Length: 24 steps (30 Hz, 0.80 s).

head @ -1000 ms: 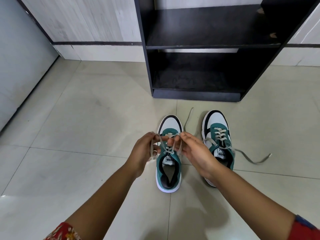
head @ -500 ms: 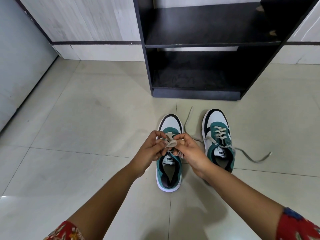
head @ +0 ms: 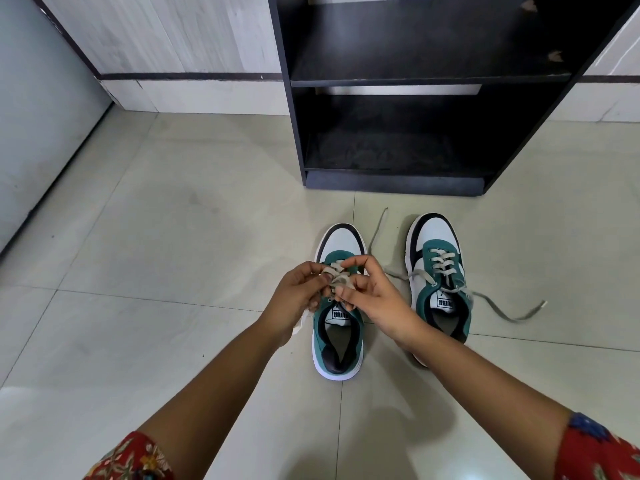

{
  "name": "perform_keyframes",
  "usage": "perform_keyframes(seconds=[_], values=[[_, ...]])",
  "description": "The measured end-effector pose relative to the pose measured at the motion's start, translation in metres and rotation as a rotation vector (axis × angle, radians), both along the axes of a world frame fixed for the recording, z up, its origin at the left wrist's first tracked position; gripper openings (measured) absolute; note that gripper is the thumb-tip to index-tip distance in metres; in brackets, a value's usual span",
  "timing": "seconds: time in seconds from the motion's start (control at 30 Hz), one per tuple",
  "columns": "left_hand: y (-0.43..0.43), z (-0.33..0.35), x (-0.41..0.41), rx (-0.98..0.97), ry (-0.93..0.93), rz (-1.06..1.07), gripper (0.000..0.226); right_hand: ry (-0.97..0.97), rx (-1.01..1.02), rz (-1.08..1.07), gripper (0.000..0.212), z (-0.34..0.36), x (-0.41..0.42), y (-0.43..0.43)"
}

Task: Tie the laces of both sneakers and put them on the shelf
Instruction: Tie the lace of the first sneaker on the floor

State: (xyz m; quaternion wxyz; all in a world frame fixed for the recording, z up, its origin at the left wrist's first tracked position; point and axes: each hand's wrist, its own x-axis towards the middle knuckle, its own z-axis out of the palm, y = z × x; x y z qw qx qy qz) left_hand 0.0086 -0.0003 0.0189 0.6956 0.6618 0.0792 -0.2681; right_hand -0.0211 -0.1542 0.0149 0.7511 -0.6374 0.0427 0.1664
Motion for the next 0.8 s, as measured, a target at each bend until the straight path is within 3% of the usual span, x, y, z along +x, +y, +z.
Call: perform_keyframes(seconds=[0.1, 0.2, 0.3, 0.4, 0.47, 0.57, 0.6, 0.67, 0.73, 0.8], values=[[-0.002, 0.002, 0.000, -0.005, 0.015, 0.003, 0.008, 0.003, -0.001, -0.054, 0.007, 0.004, 0.002, -0.001], [-0.001, 0.007, 0.000, 0.036, -0.066, -0.030, 0.006, 0.137, 0.080, -0.147, 0.009, 0.005, 0.007, -0.004], [0.001, 0.007, 0.000, 0.361, -0.389, -0.127, 0.013, 0.265, 0.052, -0.138, 0.008, 0.003, 0.012, -0.008], [0.004, 0.003, 0.000, 0.699, -0.871, -0.296, 0.013, 0.351, 0.052, -0.120, 0.011, 0.002, 0.017, -0.007], [0.006, -0.001, 0.001, 0.800, -1.132, -0.432, 0.014, 0.394, 0.050, -0.100, 0.017, 0.004, 0.020, -0.007], [0.009, -0.003, 0.005, 0.931, -1.352, -0.561, 0.014, 0.427, 0.075, -0.079, 0.021, 0.005, 0.021, -0.008], [0.008, -0.002, 0.005, 0.961, -1.362, -0.568, 0.014, 0.430, 0.109, -0.091, 0.021, 0.005, 0.021, -0.009], [0.003, 0.002, 0.002, 0.951, -1.177, -0.529, 0.011, 0.423, 0.167, -0.131, 0.020, 0.003, 0.019, -0.009], [-0.005, 0.009, -0.002, 0.771, -0.718, -0.404, 0.015, 0.393, 0.171, -0.151, 0.025, 0.002, 0.016, -0.009], [-0.012, 0.016, 0.002, 0.446, -0.257, -0.210, 0.025, 0.319, 0.116, -0.157, 0.035, 0.002, 0.011, -0.007]])
